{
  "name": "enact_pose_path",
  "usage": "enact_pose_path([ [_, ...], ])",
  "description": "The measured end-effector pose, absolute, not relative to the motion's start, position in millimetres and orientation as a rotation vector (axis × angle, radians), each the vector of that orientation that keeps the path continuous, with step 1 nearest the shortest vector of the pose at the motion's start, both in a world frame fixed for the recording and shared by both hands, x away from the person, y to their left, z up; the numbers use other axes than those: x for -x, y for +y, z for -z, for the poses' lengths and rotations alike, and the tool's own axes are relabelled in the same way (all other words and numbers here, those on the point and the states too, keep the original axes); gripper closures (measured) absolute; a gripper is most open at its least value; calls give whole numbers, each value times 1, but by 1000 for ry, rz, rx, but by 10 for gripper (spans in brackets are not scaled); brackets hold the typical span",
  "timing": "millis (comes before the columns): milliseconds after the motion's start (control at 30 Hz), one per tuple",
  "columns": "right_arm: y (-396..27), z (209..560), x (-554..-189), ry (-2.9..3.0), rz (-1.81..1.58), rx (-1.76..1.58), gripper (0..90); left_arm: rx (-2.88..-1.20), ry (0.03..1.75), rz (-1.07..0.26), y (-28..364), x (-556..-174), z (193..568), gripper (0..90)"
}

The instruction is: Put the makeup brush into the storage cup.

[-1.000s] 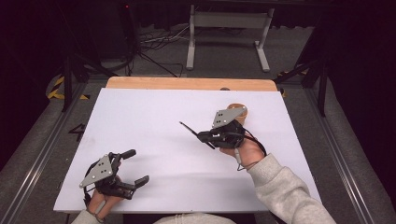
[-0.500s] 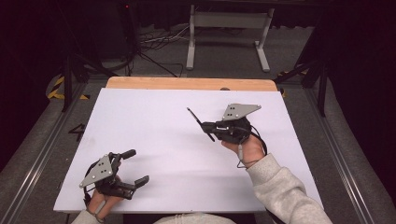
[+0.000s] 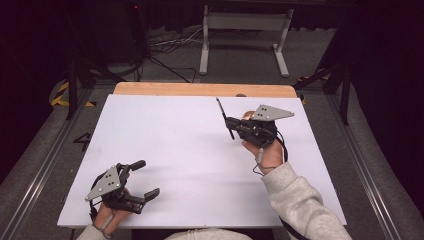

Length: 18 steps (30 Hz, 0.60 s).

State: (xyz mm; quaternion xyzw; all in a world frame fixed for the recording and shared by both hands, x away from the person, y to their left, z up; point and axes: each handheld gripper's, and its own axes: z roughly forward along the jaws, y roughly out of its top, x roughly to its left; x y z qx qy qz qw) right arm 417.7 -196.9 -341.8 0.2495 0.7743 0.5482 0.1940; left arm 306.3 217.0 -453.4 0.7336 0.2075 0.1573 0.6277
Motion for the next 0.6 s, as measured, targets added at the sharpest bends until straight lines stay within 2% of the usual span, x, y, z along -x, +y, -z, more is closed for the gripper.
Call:
enact_pose_path([
  [600, -230, 349, -437, 1907, -1579, -869, 842, -1687, 470, -362, 217, -307, 454, 18],
])
